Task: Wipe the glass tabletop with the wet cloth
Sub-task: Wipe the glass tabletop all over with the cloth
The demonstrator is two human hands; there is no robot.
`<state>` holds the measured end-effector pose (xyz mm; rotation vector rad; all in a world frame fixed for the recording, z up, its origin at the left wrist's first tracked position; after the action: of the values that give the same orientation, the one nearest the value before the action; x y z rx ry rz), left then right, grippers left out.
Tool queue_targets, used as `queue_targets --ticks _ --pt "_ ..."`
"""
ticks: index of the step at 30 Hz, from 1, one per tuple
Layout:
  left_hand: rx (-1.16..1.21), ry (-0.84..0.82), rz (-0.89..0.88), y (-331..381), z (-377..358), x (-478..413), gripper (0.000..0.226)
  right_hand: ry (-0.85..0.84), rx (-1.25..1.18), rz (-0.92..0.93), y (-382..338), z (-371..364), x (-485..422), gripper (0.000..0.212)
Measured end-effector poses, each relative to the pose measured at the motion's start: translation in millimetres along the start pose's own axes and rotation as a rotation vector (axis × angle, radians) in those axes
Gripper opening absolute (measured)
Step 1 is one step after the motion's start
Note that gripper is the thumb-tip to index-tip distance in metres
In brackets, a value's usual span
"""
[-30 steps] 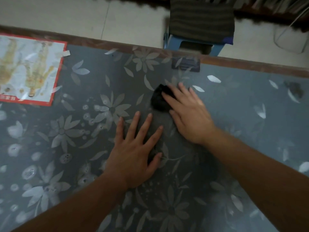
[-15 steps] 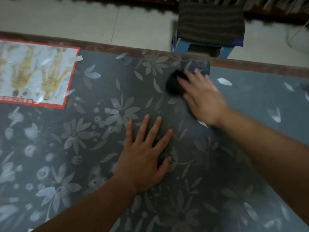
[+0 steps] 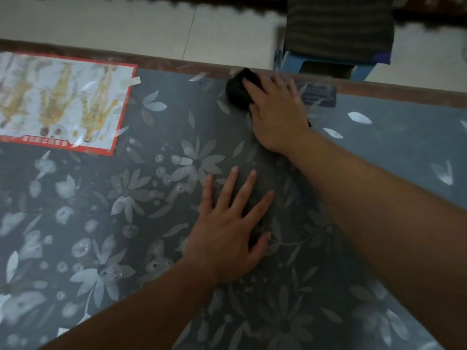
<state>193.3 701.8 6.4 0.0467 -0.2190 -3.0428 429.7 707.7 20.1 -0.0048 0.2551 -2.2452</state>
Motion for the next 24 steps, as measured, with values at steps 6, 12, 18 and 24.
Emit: queue_targets --ticks 6,12,18,24 --pt "-0.002 -0.004 -0.003 2.8 1.6 0.7 0.071 -0.169 -0.083 0.311 41.0 21.5 113.6 0.055" --pt "-0.005 0.029 0.037 -1.0 0.6 -0.6 0.083 -0.060 -0.085 -0.108 84.8 29.9 67.3 0.055" --pt "-0.032 0.012 0.054 0.9 2.2 0.1 0.090 -0.096 -0.056 0.142 16.1 21.4 223.2 0.052" --pt "-0.045 0.018 0.049 1.0 0.4 0.2 0.088 0.037 -0.071 -0.255 30.0 18.8 133.0 0.053"
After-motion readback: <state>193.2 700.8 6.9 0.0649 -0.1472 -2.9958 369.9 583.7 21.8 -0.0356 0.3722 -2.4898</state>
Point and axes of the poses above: each hand's wrist, its own x-axis away from the middle knuckle, its own z-axis out of the back of the hand, y = z × x, the point moved 3 cm from there along -x, towards the middle knuckle, and after that the axes turned 8 degrees about y, right-handed, at the moved point
